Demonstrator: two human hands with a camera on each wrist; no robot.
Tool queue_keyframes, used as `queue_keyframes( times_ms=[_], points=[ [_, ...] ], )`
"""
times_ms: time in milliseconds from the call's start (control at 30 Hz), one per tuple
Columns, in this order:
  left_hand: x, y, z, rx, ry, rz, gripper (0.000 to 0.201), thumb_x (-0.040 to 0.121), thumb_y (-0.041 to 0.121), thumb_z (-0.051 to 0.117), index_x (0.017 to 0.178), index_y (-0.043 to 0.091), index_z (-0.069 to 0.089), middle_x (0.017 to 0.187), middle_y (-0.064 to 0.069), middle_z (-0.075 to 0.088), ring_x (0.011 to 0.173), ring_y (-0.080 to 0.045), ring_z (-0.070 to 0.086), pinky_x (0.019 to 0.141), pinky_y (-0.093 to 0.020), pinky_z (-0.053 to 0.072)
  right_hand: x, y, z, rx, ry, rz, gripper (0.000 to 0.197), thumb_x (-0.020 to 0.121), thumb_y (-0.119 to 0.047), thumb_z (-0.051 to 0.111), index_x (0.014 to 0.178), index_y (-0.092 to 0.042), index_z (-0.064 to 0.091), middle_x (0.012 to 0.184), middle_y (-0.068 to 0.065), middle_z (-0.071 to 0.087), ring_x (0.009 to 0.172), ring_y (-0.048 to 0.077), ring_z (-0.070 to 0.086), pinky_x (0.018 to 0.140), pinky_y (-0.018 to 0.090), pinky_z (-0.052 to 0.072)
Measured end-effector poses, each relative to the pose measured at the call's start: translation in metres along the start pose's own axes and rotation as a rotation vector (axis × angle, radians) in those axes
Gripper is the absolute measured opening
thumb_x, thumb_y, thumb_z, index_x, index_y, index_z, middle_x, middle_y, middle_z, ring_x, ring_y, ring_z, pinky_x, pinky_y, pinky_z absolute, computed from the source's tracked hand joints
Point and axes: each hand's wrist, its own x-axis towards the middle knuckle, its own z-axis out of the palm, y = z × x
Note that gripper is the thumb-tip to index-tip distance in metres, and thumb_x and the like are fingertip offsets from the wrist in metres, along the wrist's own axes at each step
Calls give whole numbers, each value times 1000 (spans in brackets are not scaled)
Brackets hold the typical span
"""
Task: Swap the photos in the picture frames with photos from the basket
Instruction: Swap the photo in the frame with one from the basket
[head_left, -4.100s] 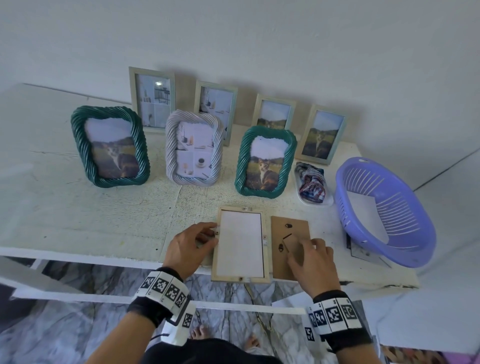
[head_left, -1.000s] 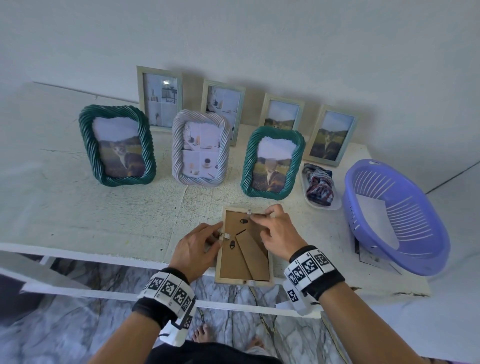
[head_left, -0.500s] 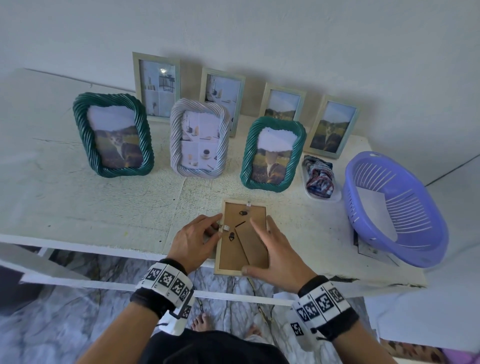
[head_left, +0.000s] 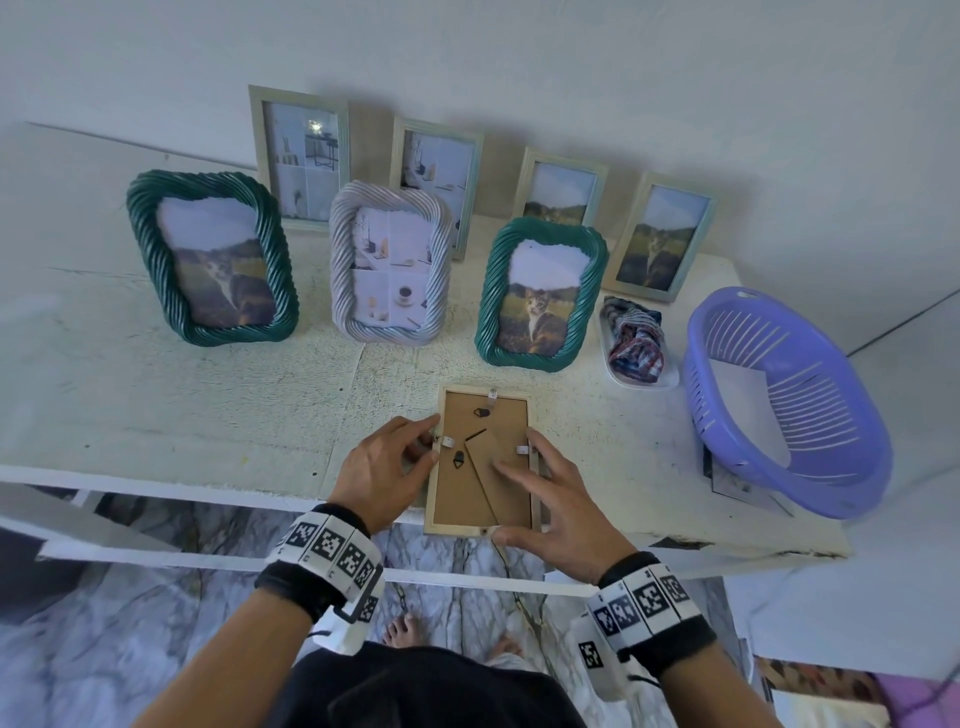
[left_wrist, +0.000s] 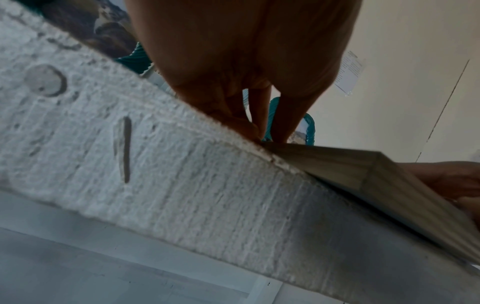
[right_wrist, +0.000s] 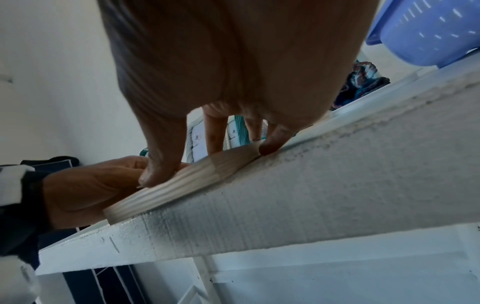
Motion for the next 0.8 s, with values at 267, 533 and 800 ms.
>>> queue_keyframes(
  times_ms=[267,533,800],
  points=[
    [-1,3,-1,25,-9,-17,42,92,23,64,133,21,58,103,6,62,86,-11,60,77,-31,53,9,-5,6,18,127,24,67,70,-74,59,127,-38,53,148,-19,12,130,6,15,108,32,22],
    [-3,8,-1,41,0,-36,42,93,23,63,135,22,56,104,6,61,83,-7,56,74,-27,49,9,-9,10,4,153,45,64,74,-70,60,127,-36,54,152,-10,15,133,10,16,106,32,23],
    [-6,25,-6,-252,1,-175,45,95,25,60,139,21,51,120,3,63,110,-9,59,95,-28,49,7,-20,8,123,222,80,58,93,-59,35,148,-42,26,158,-7,25,146,8,16,117,43,23]
  ],
)
